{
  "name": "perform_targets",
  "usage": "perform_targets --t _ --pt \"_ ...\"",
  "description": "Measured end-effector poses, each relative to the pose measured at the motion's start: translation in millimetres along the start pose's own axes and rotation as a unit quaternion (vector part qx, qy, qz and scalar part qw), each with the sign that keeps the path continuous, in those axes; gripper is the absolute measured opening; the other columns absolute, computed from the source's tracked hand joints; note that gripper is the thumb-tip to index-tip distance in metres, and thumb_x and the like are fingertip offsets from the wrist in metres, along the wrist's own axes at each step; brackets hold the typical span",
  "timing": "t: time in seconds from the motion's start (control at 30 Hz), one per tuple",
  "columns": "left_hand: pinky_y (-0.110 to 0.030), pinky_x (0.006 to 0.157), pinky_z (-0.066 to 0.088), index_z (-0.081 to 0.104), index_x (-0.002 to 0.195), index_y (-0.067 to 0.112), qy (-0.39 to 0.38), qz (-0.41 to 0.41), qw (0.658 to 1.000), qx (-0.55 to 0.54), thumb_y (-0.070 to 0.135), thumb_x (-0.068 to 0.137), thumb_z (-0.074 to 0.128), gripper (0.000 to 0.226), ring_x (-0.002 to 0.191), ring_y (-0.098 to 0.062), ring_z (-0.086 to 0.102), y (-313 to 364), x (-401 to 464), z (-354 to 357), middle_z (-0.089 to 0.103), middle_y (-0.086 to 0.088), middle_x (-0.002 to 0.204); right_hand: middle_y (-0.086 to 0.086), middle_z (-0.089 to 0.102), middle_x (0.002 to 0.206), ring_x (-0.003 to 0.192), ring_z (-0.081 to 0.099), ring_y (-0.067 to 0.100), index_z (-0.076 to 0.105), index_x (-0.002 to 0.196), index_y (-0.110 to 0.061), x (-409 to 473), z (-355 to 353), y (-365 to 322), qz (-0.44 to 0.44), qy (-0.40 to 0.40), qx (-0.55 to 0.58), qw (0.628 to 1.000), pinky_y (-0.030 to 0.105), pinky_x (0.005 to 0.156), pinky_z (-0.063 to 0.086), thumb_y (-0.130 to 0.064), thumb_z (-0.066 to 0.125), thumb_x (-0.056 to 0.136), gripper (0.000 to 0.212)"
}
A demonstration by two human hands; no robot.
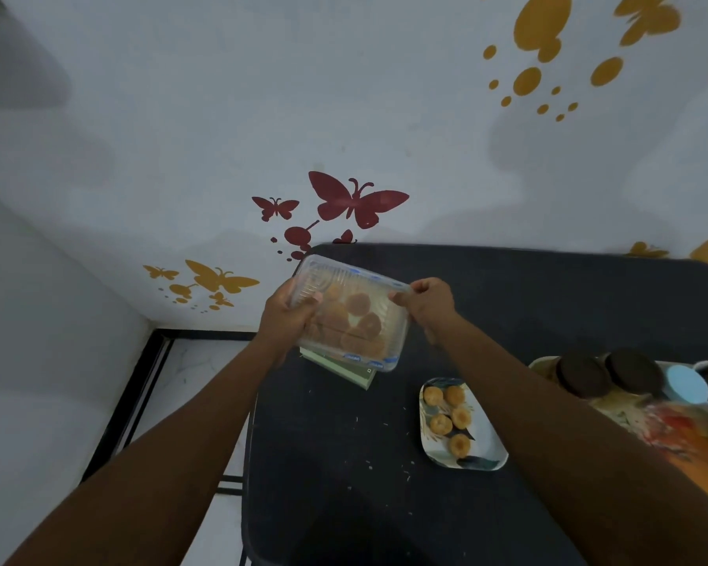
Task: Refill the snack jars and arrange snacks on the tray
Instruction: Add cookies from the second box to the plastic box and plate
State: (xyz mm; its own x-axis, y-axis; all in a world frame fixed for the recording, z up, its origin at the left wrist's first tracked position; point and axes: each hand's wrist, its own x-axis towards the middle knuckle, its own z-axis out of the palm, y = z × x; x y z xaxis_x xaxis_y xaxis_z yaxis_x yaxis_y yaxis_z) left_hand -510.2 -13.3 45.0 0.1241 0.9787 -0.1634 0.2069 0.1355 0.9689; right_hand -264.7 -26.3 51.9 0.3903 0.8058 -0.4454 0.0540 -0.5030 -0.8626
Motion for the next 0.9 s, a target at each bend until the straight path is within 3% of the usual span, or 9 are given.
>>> perform_targets --t 0.27,0.4,0.57,0.7,0.8,0.9 --pt "-0.035 0.076 0.065 0.061 0.129 0.019 0.0 0.014 1.0 0.019 0.025 0.103 0.06 0.026 0.098 -0.019 0.074 -10 1 -5 0.073 -0.001 0.111 0.007 0.07 0.096 0.077 0.07 0.017 0.058 0.105 -0.009 3 2 8 0.012 -0.007 -0.055 0.998 0.023 0.052 0.052 -0.018 0.084 0.082 0.036" --pt "-0.027 0.07 0.063 0.062 0.123 0.026 -0.004 0.016 1.0 0.018 0.026 0.104 0.06 0.02 0.096 -0.014 0.075 -11 3 -5 0.074 0.008 0.104 0.007 0.072 0.094 0.078 0.072 0.018 0.062 0.102 -0.009 7 -2 8 0.013 -0.006 -0.063 0.998 0.024 0.056 0.056 -0.021 0.088 0.077 0.038" --pt "-0.024 0.069 0.062 0.061 0.124 0.027 -0.002 0.029 0.999 0.028 0.028 0.104 0.059 0.02 0.096 -0.011 0.074 -11 9 -8 0.073 0.009 0.106 0.009 0.072 0.094 0.081 0.071 0.023 0.062 0.102 -0.006 14 -1 6 0.019 -0.014 -0.063 0.998 0.035 0.074 0.063 -0.023 0.09 0.075 0.042" --pt "-0.031 0.076 0.063 0.061 0.129 0.021 0.028 0.021 0.998 0.045 0.028 0.104 0.059 0.026 0.1 -0.017 0.071 -15 14 -13 0.07 0.0 0.113 0.01 0.068 0.095 0.076 0.06 0.019 0.059 0.094 -0.009 16 2 1 0.006 -0.081 -0.053 0.995 0.026 0.061 0.054 -0.025 0.087 0.078 0.036" --pt "-0.033 0.077 0.062 0.061 0.13 0.018 0.048 -0.011 0.997 0.056 0.032 0.104 0.06 0.03 0.103 -0.02 0.07 -19 17 -13 0.069 0.0 0.113 0.009 0.069 0.105 0.095 0.066 0.022 0.059 0.094 -0.011 13 7 1 0.014 -0.169 -0.046 0.984 0.034 0.082 0.06 -0.029 0.085 0.08 0.034" --pt "-0.031 0.072 0.061 0.06 0.13 0.022 0.046 -0.075 0.996 -0.004 0.029 0.104 0.058 0.027 0.104 -0.018 0.069 -23 16 -6 0.068 0.003 0.114 0.008 0.067 0.116 0.109 0.064 0.025 0.061 0.111 -0.012 10 16 10 0.052 -0.197 -0.021 0.979 0.049 0.096 0.056 -0.028 0.081 0.085 0.036"
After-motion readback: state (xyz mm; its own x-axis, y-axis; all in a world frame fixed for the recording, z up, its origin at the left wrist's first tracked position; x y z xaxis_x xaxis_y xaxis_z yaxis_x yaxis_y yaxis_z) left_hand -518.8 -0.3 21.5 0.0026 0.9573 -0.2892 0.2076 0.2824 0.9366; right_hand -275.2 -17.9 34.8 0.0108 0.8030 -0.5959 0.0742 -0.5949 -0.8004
